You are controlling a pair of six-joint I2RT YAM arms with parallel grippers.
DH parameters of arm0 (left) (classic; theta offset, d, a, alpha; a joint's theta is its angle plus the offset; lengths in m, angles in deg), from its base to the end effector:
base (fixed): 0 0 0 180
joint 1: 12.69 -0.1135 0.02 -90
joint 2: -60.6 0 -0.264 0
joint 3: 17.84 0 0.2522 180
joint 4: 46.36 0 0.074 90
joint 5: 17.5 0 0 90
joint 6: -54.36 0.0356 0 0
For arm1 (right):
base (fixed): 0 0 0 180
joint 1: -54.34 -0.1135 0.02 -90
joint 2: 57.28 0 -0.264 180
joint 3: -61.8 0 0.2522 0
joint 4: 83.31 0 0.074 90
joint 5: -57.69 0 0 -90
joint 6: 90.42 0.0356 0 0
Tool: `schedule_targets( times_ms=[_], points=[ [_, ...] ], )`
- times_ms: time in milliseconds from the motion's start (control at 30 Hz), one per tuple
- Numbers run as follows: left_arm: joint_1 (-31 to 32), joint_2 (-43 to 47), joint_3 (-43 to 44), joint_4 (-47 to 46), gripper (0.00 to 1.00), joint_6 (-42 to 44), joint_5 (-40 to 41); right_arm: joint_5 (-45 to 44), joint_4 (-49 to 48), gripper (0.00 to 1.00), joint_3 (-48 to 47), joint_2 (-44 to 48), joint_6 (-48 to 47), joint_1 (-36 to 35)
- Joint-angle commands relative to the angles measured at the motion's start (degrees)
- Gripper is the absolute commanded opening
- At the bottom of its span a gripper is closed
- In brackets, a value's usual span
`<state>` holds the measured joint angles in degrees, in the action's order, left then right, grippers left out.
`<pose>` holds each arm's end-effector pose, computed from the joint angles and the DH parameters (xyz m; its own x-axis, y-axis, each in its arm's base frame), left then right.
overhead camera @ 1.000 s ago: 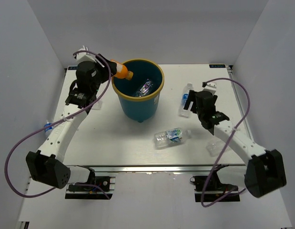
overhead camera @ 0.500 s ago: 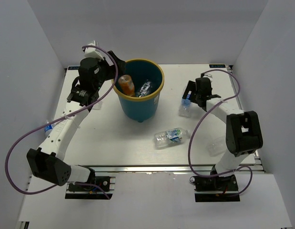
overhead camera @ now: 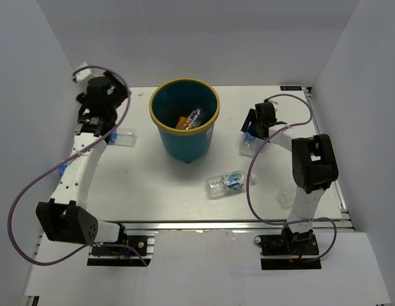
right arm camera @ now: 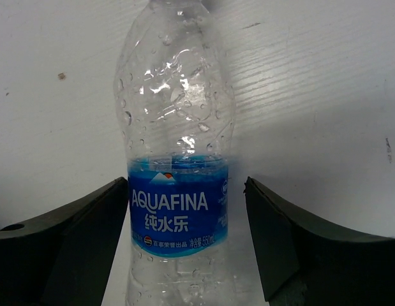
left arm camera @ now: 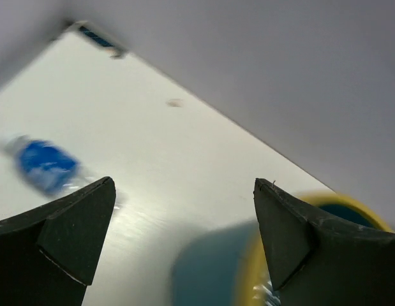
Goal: Put the plastic bottles in the bin
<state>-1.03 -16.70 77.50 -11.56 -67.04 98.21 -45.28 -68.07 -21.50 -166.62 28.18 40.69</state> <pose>0.3002 -0.0462 0.4186 -0.1240 -0.4537 -0.8825 -0.3390 0.8552 -0.3921 0.4059 0.0903 0.1802 -0.5945 0.3357 -0.7307 0.2489 0.9409 0.2297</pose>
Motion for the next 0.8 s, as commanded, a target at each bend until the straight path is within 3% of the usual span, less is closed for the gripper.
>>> schedule_targets(
  times_ms=[0,100,167,267,400,433,600,767],
  points=[
    [-10.76,-1.45,-4.14,8.04,0.98,-8.14,1.34,0.32,-3.41,0.78,-0.60,0.09,1.11,0.11],
    [-14.03,-1.28,-9.41,8.15,0.98,-10.08,3.73,-0.38,-1.92,0.77,-1.83,-1.49,1.02,0.03],
    [-15.00,0.21,-14.15,7.18,0.98,-11.66,2.59,-0.65,-2.79,0.70,-1.13,-2.10,0.76,0.03],
    [-15.79,2.49,-19.07,6.30,0.98,-13.86,0.92,-0.48,-3.84,0.52,-0.25,-2.46,0.67,0.11],
    [-15.97,4.52,-21.73,5.33,0.98,-14.13,2.14,1.53,-4.99,0.16,-0.77,0.26,-2.21,0.03],
    [-16.05,4.61,-21.64,5.24,0.98,-13.87,2.49,2.42,-5.34,0.12,-1.38,1.40,-3.62,0.03],
    [-16.23,4.44,-21.55,5.42,0.98,-12.63,2.76,10.32,-6.30,0.12,-9.98,11.59,-11.53,-0.76],
    [-17.02,4.35,-23.13,3.93,0.98,-12.29,1.98,18.85,-11.49,0.15,-16.32,19.76,-18.48,-6.03]
  ],
)
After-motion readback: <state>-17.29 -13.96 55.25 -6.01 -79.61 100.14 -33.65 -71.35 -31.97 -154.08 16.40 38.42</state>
